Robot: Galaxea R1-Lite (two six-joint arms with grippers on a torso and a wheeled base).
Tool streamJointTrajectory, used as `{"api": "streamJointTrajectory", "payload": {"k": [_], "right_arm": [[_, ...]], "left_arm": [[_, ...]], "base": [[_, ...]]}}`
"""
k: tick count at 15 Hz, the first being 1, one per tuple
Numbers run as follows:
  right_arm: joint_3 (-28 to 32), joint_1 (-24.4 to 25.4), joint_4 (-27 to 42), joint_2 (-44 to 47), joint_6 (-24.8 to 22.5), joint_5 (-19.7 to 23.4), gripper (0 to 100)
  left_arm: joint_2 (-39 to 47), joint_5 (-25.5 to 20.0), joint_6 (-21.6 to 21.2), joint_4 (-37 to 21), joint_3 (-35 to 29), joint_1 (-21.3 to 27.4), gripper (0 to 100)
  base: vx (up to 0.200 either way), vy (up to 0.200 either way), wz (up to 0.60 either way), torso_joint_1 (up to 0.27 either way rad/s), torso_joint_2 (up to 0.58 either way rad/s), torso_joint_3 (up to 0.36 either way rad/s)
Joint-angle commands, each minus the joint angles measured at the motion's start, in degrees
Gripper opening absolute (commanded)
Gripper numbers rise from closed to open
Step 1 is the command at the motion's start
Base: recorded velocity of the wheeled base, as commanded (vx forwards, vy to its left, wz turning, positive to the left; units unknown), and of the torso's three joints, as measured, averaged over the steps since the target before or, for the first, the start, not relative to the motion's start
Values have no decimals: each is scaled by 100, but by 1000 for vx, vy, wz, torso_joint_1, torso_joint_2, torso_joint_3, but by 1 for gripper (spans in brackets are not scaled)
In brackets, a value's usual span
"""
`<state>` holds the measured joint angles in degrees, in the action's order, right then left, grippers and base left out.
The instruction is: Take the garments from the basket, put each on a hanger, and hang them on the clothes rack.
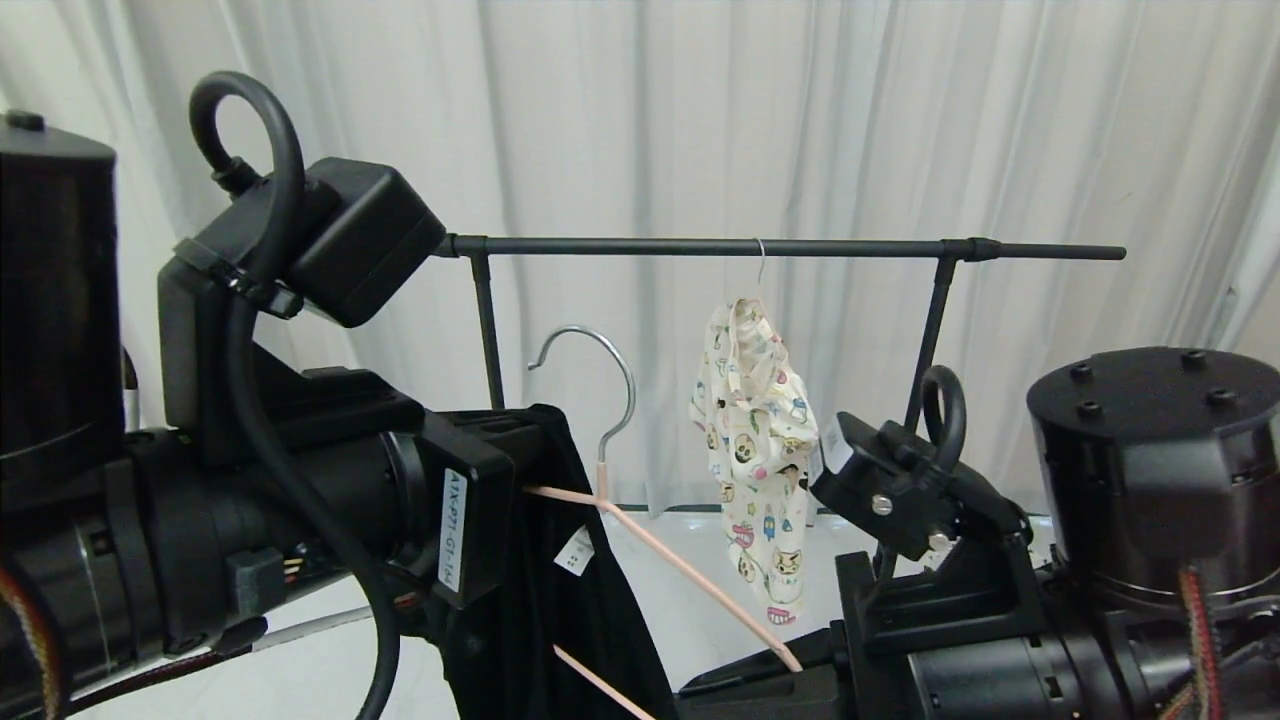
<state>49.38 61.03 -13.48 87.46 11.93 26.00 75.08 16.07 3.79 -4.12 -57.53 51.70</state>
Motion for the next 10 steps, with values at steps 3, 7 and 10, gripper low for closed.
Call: {"api": "streamJointTrajectory", "payload": {"k": [3,7,10], "right_arm": [[10,59,-480,439,266,-482,0],[-34,41,-585,307,512,-948,0],[-34,59,-638,237,503,-992,0]], "left_arm": [[94,28,-1,17,57,297,0],[94,230,-10,17,75,165,0],[86,239,-10,17,75,112,0]], "base": [[0,0,0,0,0,0],[0,0,0,0,0,0],[0,0,0,0,0,0]]}}
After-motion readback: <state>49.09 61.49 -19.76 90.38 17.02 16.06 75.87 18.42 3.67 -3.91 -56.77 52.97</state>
